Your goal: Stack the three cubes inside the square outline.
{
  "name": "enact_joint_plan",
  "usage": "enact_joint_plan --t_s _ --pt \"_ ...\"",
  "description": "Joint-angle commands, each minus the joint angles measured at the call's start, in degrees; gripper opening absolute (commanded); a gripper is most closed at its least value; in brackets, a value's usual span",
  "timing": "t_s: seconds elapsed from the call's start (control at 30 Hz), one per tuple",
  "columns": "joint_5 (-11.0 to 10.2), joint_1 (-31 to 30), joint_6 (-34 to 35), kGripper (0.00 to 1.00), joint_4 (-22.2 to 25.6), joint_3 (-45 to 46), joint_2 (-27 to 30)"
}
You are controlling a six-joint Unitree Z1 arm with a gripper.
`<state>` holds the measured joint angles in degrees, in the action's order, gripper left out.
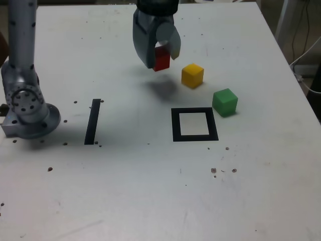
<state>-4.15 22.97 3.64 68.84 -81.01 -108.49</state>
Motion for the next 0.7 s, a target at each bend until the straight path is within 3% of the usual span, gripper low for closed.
enact_joint_plan --t_s 0.0,0.2,0.43,0.67 --pt "-0.37 -2.71 0.86 0.15 -0.11 0.37 0.58" --pt "-1.06 -11.51 1.74 0.15 -2.72 3.67 1.97" --pt "0.58 -19.87 1.37 0.15 -2.76 2.85 1.45" --pt "1.68 -23.82 0.04 0.15 -3.34 0.3 -2.19"
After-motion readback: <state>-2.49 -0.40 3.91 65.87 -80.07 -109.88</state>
